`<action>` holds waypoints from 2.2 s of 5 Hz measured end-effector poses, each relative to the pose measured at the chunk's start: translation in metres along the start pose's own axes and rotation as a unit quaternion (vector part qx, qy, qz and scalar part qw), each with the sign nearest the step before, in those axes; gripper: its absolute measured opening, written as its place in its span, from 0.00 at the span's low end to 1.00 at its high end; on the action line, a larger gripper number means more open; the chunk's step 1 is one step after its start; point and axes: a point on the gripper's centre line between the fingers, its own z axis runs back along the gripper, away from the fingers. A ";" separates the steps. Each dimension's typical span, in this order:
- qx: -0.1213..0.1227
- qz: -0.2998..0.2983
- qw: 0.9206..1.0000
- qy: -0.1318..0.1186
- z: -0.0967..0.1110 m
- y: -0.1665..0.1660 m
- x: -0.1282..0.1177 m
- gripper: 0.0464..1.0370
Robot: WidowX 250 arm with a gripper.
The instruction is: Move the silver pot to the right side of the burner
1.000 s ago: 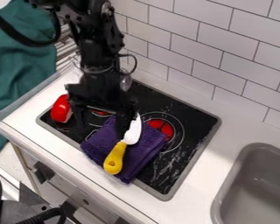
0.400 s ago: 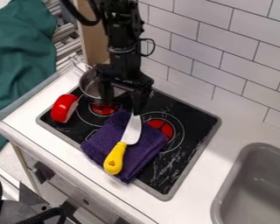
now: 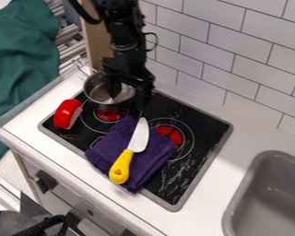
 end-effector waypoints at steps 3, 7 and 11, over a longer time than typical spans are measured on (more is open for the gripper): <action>-0.034 -0.003 0.999 -0.033 -0.017 0.010 0.000 0.84; -0.021 -0.004 0.999 -0.041 -0.021 0.004 -0.017 0.02; 0.002 -0.136 0.984 -0.113 0.050 -0.069 0.004 0.01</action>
